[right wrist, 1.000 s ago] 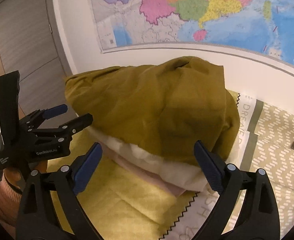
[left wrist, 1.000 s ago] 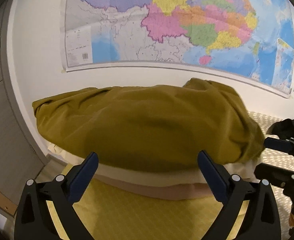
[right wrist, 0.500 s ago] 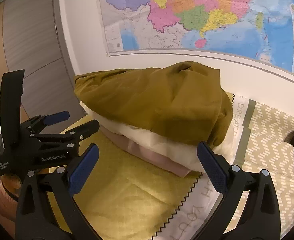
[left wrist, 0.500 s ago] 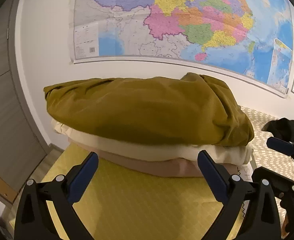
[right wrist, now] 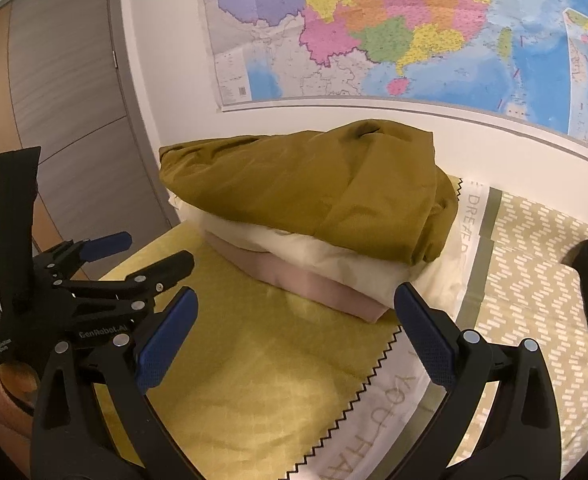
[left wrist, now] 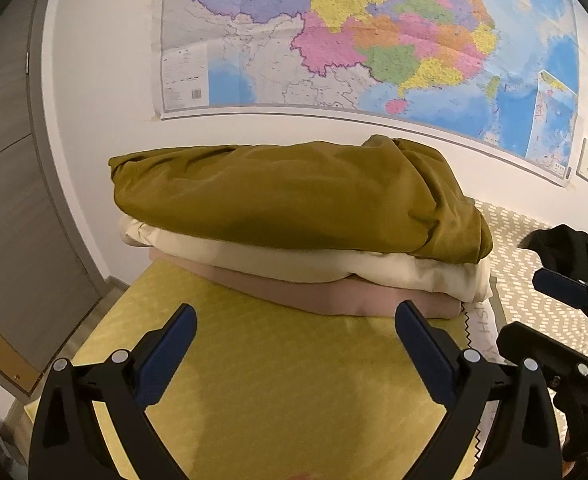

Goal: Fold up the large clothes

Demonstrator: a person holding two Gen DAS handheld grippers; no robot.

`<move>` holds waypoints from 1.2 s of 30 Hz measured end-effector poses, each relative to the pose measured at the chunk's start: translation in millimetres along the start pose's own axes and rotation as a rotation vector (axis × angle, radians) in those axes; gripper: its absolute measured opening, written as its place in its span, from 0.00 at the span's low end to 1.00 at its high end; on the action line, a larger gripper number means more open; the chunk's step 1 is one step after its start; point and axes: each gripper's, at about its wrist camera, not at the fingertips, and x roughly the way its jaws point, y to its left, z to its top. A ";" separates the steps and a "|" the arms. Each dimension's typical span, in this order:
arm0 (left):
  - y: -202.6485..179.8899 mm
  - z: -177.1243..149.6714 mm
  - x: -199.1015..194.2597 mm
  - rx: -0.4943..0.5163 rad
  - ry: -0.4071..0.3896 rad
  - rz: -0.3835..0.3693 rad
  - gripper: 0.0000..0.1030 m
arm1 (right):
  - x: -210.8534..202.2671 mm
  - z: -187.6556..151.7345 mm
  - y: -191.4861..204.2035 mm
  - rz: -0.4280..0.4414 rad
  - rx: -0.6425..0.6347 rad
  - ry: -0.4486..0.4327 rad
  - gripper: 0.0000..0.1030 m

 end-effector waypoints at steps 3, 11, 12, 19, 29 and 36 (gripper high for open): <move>2.8 -1.6 -4.0 -0.011 0.003 0.004 0.93 | -3.7 -2.0 2.0 0.002 -0.002 -0.002 0.94; 6.7 -3.3 -13.0 -0.022 -0.007 -0.002 0.93 | -11.7 -6.3 7.9 0.007 -0.007 -0.009 0.94; 6.8 -3.9 -13.6 -0.022 -0.008 0.000 0.93 | -12.2 -6.7 8.4 0.012 -0.006 -0.008 0.94; 7.6 -6.8 -16.6 -0.019 0.002 0.006 0.93 | -14.6 -8.7 11.7 0.015 -0.013 -0.002 0.94; 8.8 -9.6 -19.3 -0.015 0.002 0.002 0.93 | -17.2 -10.1 13.1 0.022 -0.009 -0.002 0.94; 7.1 -12.2 -24.1 -0.005 -0.010 0.006 0.93 | -19.0 -11.5 13.2 0.028 -0.005 -0.003 0.94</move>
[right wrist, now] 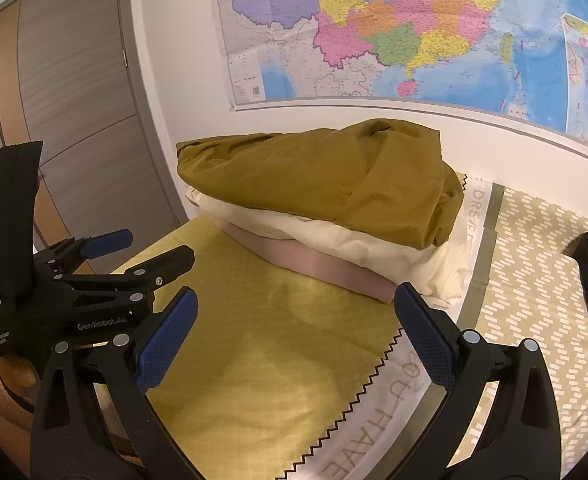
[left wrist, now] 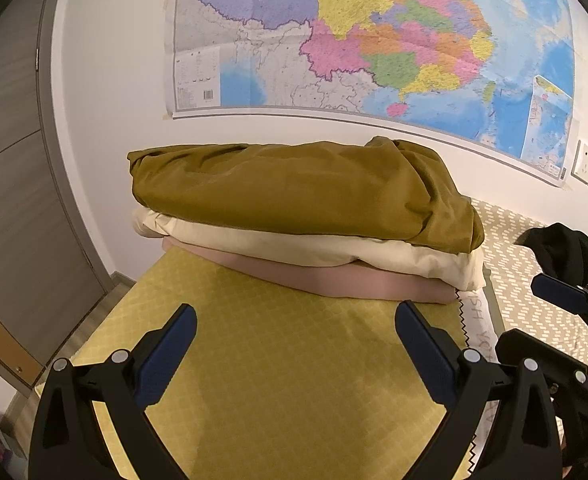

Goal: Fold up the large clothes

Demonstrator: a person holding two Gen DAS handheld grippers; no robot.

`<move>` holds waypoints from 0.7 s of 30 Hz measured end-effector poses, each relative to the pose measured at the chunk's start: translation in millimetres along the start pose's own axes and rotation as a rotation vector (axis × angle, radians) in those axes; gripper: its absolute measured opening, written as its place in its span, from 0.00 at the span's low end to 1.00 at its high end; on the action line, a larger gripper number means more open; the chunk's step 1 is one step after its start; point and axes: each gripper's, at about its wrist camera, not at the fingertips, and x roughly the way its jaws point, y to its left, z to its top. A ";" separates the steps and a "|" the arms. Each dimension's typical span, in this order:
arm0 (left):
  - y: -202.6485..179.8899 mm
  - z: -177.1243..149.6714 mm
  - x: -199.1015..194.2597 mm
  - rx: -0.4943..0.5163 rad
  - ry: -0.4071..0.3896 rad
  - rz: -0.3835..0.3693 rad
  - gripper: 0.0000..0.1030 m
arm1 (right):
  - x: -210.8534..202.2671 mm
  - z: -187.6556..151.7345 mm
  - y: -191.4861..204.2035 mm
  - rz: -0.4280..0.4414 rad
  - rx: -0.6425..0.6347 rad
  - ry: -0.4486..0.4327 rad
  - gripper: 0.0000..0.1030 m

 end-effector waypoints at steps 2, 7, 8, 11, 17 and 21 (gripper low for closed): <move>0.1 0.0 0.0 0.000 0.001 -0.001 0.93 | -0.3 -0.5 0.4 -0.001 0.001 0.000 0.94; -0.4 -0.2 -0.7 0.002 -0.002 0.001 0.93 | -0.7 -1.6 0.8 0.000 0.005 0.000 0.94; -0.6 -0.6 -1.2 0.003 -0.002 0.002 0.93 | -0.8 -1.8 0.8 0.000 0.006 0.001 0.94; -0.5 -0.7 -0.9 0.003 -0.001 0.002 0.93 | -1.4 -1.9 0.3 0.000 0.009 -0.002 0.94; -1.2 -3.2 -2.5 0.006 0.000 0.002 0.93 | -0.9 -2.1 0.7 0.002 0.013 -0.001 0.94; -0.7 -3.5 -2.5 0.005 0.001 -0.002 0.93 | -1.3 -2.2 -0.6 0.010 0.012 0.000 0.94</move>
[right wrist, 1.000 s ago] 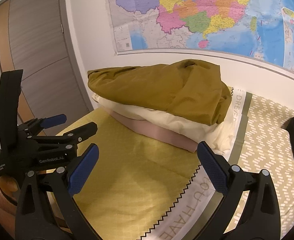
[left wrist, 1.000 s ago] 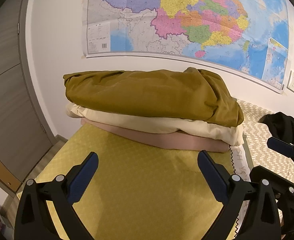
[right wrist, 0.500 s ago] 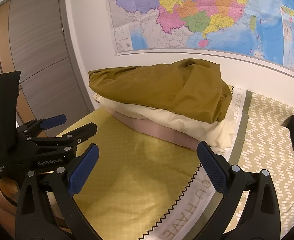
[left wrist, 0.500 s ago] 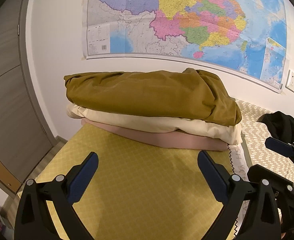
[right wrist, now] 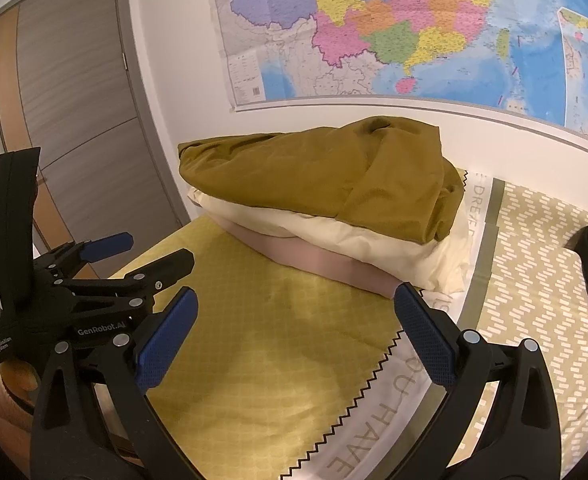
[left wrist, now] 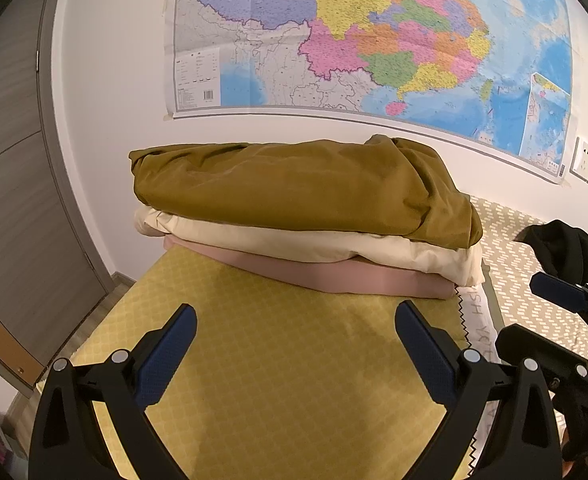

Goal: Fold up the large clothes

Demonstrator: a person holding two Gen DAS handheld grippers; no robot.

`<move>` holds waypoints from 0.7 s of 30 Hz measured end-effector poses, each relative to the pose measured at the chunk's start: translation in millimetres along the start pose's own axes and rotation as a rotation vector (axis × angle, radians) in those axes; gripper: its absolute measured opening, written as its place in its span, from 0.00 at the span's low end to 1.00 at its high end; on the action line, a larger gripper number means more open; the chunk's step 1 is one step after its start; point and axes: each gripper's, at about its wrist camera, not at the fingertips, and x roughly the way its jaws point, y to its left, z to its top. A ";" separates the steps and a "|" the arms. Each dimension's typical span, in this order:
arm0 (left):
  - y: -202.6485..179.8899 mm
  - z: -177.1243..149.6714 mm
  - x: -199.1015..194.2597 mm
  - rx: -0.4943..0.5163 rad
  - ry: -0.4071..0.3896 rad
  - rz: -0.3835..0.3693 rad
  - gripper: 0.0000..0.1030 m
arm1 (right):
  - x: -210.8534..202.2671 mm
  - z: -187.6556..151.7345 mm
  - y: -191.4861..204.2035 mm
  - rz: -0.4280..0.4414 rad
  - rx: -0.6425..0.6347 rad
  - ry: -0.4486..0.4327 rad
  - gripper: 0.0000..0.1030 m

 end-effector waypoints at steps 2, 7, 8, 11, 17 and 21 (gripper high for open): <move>0.2 0.4 -0.1 0.002 -0.001 -0.001 0.93 | -0.1 -0.2 0.7 -0.004 -0.002 0.000 0.94; 0.6 0.7 -1.0 0.004 -0.003 -0.003 0.93 | -1.1 -0.8 1.9 0.003 0.000 -0.005 0.94; 0.7 0.7 -1.0 0.003 -0.003 -0.003 0.93 | -0.9 -0.8 2.0 -0.001 -0.001 -0.006 0.94; 1.6 0.9 -1.2 0.001 -0.002 -0.004 0.93 | -1.2 -1.9 3.3 -0.003 0.002 -0.007 0.94; 1.8 0.0 -2.7 0.002 0.000 -0.004 0.93 | -1.7 -1.7 3.1 -0.004 0.002 -0.008 0.94; 3.1 0.5 -2.5 0.001 -0.003 -0.006 0.93 | -2.8 -2.2 4.9 -0.004 0.003 -0.012 0.94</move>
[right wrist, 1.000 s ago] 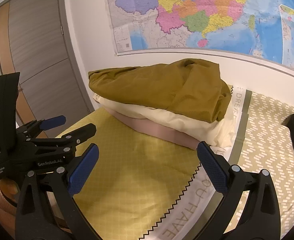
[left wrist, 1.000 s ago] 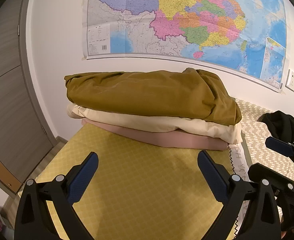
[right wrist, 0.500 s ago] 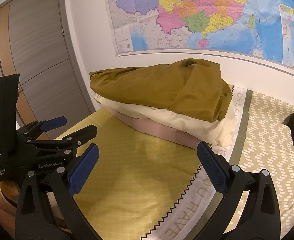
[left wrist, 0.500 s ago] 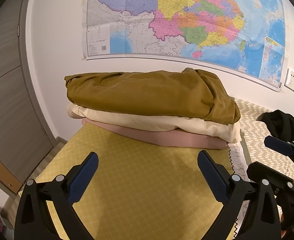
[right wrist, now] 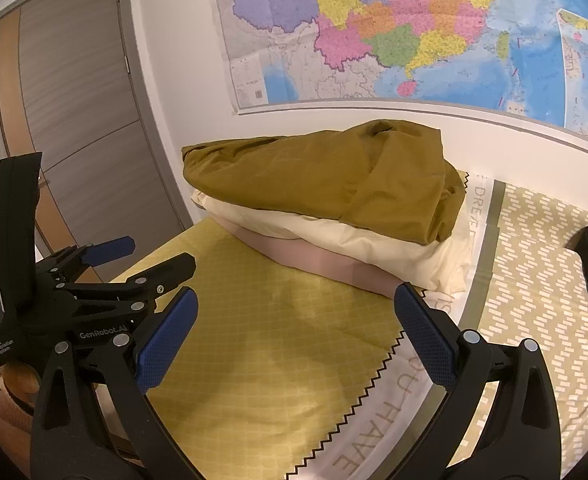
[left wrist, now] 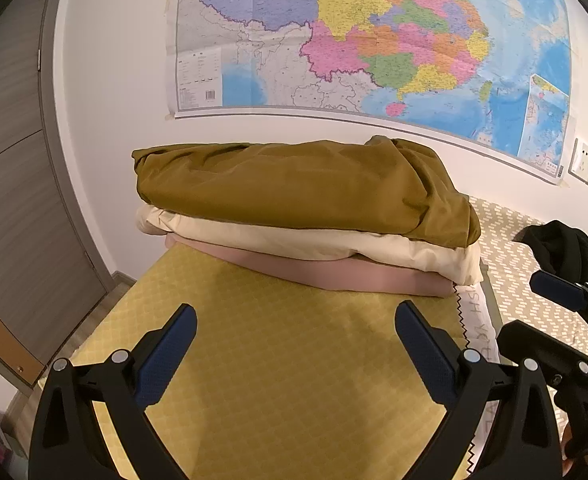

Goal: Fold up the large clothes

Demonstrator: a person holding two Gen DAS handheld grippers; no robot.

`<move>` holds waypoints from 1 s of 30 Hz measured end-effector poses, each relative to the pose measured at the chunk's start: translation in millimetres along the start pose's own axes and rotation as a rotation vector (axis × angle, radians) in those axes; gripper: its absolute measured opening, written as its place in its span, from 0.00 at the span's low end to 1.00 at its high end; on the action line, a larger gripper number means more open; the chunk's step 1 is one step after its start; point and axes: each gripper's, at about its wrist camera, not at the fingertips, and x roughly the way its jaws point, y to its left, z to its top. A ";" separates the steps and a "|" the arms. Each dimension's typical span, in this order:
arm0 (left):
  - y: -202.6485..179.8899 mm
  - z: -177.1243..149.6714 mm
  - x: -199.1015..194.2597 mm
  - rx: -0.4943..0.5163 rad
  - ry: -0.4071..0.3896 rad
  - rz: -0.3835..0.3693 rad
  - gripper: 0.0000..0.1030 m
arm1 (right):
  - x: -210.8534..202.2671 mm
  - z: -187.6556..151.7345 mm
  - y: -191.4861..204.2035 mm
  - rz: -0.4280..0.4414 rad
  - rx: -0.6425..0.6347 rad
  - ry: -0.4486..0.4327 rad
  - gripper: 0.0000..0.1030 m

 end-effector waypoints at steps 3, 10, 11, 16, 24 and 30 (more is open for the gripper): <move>0.3 -0.6 -0.8 0.001 -0.003 -0.001 0.93 | -0.4 -0.1 0.6 -0.002 0.002 -0.001 0.94; 0.2 -2.3 -3.4 0.001 -0.004 -0.003 0.93 | -1.6 -1.1 3.0 -0.006 0.002 -0.006 0.94; 0.6 -2.6 -3.7 0.000 -0.002 -0.005 0.93 | -1.8 -1.5 3.4 -0.007 0.003 -0.007 0.94; 1.1 -2.3 -3.5 -0.001 -0.003 -0.005 0.93 | -2.7 -1.8 4.8 -0.006 0.008 -0.009 0.94; 0.7 -3.3 -3.7 0.004 -0.003 -0.007 0.93 | -2.8 -1.2 5.1 -0.005 0.009 -0.009 0.94; 0.5 -3.5 -4.0 0.001 -0.001 -0.006 0.93 | -3.0 -1.0 6.6 -0.008 0.010 -0.009 0.94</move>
